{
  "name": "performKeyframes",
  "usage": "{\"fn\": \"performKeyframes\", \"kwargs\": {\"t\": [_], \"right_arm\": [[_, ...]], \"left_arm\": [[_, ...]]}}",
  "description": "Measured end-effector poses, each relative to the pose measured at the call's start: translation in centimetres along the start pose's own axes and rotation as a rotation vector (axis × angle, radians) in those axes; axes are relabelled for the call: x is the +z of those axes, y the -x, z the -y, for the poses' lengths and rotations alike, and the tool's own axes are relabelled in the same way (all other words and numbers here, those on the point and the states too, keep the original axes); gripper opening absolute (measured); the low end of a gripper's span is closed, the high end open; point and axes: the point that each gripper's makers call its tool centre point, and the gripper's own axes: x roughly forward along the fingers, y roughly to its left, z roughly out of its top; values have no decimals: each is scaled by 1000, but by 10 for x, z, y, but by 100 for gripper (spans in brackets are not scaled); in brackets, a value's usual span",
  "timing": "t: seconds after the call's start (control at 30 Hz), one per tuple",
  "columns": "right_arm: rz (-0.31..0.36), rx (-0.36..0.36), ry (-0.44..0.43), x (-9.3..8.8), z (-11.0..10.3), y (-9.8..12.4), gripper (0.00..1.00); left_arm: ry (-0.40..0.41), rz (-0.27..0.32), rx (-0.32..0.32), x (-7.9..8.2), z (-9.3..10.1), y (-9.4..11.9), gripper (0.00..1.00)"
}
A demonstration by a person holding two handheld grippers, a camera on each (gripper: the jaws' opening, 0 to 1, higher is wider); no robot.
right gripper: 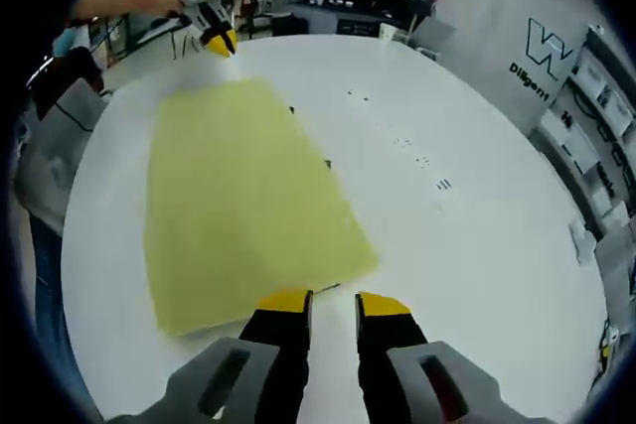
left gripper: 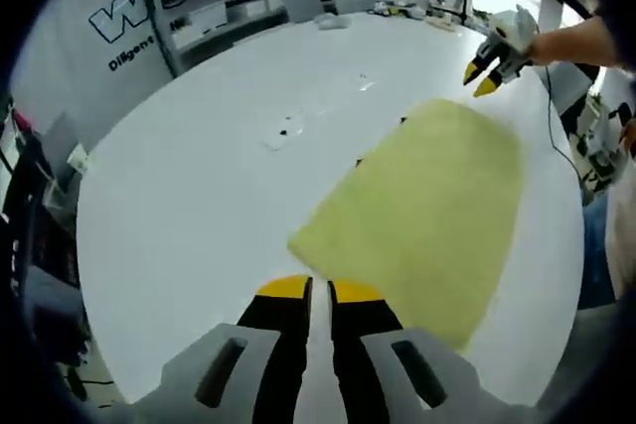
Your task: Fold the garment on the visible template until the final outline fits inside the template.
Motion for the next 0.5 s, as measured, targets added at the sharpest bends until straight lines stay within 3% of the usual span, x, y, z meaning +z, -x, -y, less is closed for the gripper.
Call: {"fn": "performKeyframes", "kwargs": {"t": [0.13, 0.2, 0.5], "right_arm": [[-1, 11, -20, -12, -23, 3, 11], [42, 34, -42, -11, -38, 6, 10], [96, 57, -154, -31, -79, 19, 13]], "left_arm": [[52, 12, -16, -14, 15, 5, 7], [88, 24, -29, -23, 25, 8, 10], [161, 55, -47, -56, 64, 21, 14]]}}
